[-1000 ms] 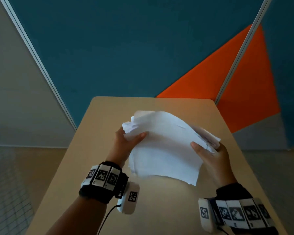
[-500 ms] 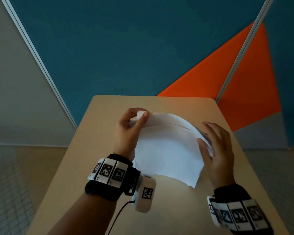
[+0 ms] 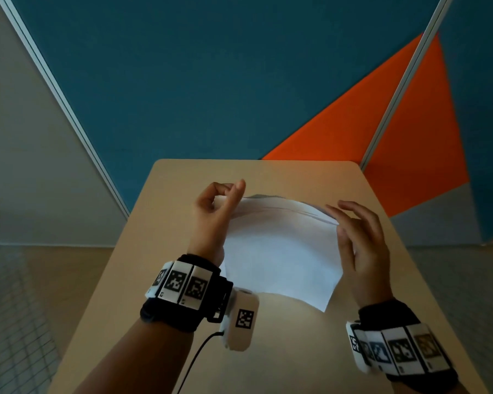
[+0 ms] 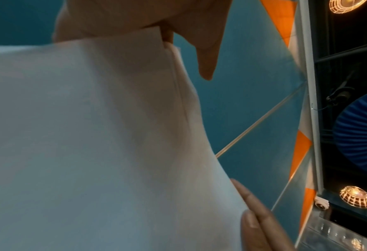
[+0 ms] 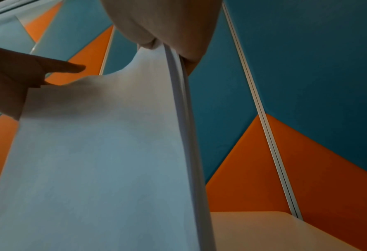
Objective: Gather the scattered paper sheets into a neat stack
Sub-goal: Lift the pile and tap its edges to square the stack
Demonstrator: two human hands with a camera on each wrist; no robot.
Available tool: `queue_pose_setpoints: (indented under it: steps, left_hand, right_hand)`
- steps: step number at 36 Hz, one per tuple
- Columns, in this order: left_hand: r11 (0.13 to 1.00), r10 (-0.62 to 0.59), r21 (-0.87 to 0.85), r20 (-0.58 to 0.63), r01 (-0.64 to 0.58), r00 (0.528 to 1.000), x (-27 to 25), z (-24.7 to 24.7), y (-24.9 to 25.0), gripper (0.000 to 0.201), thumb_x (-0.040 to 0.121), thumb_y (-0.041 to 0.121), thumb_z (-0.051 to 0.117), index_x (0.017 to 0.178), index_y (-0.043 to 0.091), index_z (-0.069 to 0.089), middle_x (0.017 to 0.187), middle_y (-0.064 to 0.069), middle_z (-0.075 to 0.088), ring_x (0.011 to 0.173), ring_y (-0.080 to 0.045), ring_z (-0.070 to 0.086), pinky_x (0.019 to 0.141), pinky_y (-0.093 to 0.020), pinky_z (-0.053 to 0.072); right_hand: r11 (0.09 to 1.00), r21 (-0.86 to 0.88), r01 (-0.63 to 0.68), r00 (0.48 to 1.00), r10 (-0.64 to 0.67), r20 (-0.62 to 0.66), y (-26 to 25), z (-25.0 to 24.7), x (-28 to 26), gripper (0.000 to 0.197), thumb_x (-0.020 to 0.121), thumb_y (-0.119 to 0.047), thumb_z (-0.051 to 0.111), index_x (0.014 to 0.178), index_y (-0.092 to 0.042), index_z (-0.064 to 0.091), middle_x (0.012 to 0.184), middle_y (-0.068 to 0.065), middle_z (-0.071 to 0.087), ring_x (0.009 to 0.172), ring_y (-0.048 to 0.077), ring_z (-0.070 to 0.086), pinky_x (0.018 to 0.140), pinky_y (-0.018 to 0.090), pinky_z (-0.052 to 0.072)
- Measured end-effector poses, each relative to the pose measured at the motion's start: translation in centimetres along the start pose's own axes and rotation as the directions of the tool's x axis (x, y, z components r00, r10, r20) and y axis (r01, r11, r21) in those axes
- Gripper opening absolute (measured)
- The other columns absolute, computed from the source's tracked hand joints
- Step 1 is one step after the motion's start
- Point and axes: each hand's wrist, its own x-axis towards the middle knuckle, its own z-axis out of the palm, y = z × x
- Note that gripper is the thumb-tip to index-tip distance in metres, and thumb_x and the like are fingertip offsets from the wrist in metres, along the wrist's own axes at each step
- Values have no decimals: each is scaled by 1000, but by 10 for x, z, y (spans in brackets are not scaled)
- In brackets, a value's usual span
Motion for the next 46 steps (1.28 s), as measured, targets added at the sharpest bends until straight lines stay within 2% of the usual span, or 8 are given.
queue_pose_setpoints:
  steps: [11,17,21,24,30,36,40,46]
  left_hand:
    - [999,-28,-27,-71,26,997,8,-8,-12,26,87,1,55,71,21,48,83,0,58,81,-9,54,69,-19,41]
    - [999,27,39,103,-31,994,9,-14,-18,22,73,19,64,91,24,53,94,4,60,90,-9,55,75,-15,47]
    - [998,-15,64,283,-3,959,14,-35,-24,59,58,39,78,108,28,50,111,2,60,99,-6,57,83,-17,50]
    - [975,-207,163,430,150,879,17,-54,-31,99,37,52,87,123,28,44,120,1,60,111,-10,58,97,-29,48]
    - [898,-323,425,473,109,820,12,-51,-33,46,65,10,74,107,24,64,104,7,72,101,-8,66,92,-28,52]
    - [956,-249,249,411,155,877,14,-38,-11,34,72,7,75,105,12,67,103,-6,72,96,-20,69,79,-26,58]
    - [972,-198,208,477,109,856,16,-39,-8,38,61,17,77,98,13,70,95,0,73,90,-15,68,77,-24,56]
    - [973,-192,198,397,120,898,6,-36,-21,21,58,21,78,77,16,70,71,6,71,70,-12,64,62,-20,51]
  right_hand:
    - [1000,3,-22,998,22,-53,0,0,3,33,93,-14,45,122,-4,58,120,18,58,119,-5,44,98,4,34]
    - [967,199,-158,986,167,-29,2,-2,4,40,89,-16,58,128,-12,50,117,-2,57,111,-3,51,93,5,40]
    - [732,526,-433,897,408,170,15,-11,8,58,76,-21,72,125,-36,46,109,-15,61,111,0,55,88,15,47]
    - [599,574,-558,829,375,415,30,-16,9,67,56,-47,82,117,-39,56,112,-14,64,114,17,58,86,27,51]
    - [608,479,-633,743,304,597,23,-15,12,43,72,-21,72,114,-20,65,118,3,69,113,15,62,100,41,48]
    - [665,509,-546,827,333,453,12,-20,19,29,84,-7,61,103,-29,67,105,-23,71,101,-2,65,81,6,49]
    - [682,517,-518,835,272,478,13,-26,22,39,76,-16,64,115,-20,63,116,-4,69,110,7,62,90,18,50]
    - [692,489,-531,825,289,486,18,-18,15,34,74,-16,67,104,-29,65,103,-17,70,98,1,64,78,13,50]
